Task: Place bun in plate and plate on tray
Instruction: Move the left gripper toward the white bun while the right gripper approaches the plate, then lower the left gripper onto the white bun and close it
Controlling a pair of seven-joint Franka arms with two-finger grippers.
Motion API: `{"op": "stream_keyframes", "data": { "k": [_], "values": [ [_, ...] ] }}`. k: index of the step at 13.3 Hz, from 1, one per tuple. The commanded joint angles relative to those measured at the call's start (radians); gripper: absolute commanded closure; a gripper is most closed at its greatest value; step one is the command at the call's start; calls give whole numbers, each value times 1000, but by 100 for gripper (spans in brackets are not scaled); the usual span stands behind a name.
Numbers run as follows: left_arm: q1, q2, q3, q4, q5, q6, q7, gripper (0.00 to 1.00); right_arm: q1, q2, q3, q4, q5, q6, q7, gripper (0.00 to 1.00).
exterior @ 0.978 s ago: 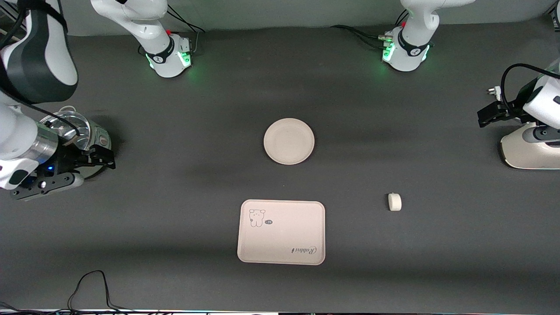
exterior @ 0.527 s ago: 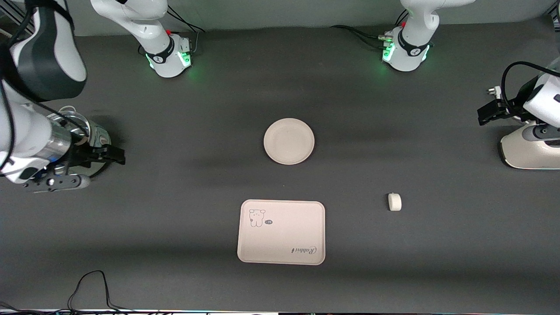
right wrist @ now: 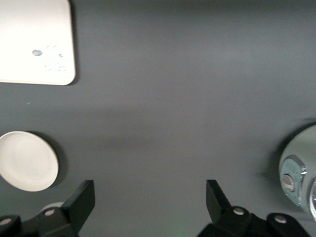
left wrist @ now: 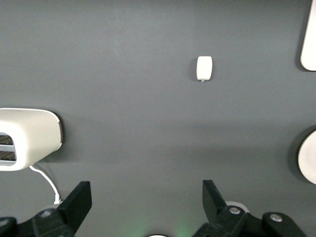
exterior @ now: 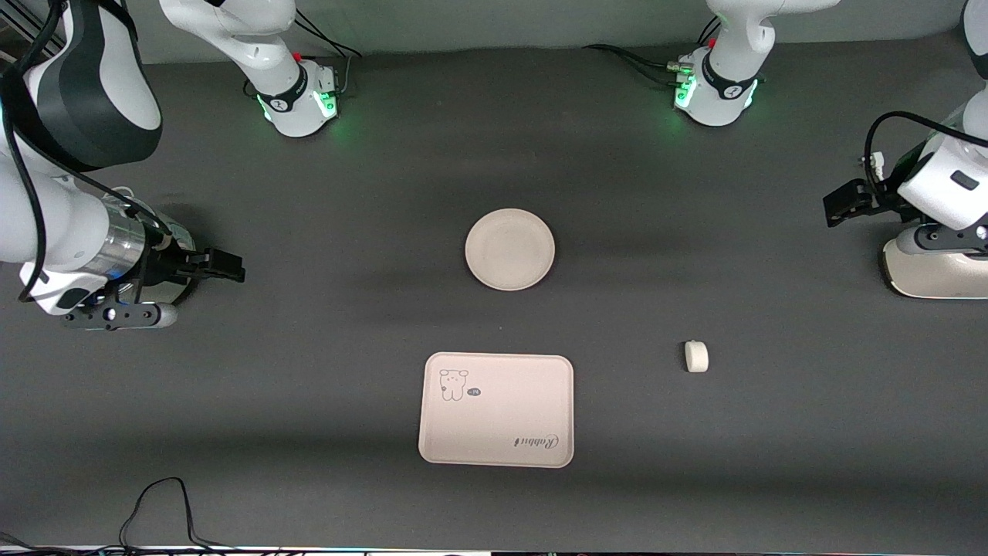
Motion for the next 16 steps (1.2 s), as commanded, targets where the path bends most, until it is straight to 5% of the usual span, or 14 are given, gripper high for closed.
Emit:
{"op": "stream_keyframes", "data": {
  "k": [1,3,8,12,14,16],
  "values": [
    [-47,93,-15,138,-5,-54,-52,0,15,-10,66,-5,54,-17,140,0],
    [-54,165,-67,208,-5,-71,-165,0,31,6,159,-48,63,30,244,0],
    [-76,367,-121,395,3,-62,-288,0,103,8,214,-420,59,546,328,0],
    [-71,450,-117,374,56,34,-277,0,184,80,224,-479,8,578,544,0],
    [-65,476,-116,294,99,123,-276,0,215,134,204,-478,-85,595,635,0],
    [-64,501,-108,237,106,200,-285,0,232,154,204,-481,-89,612,664,0]
  ]
}}
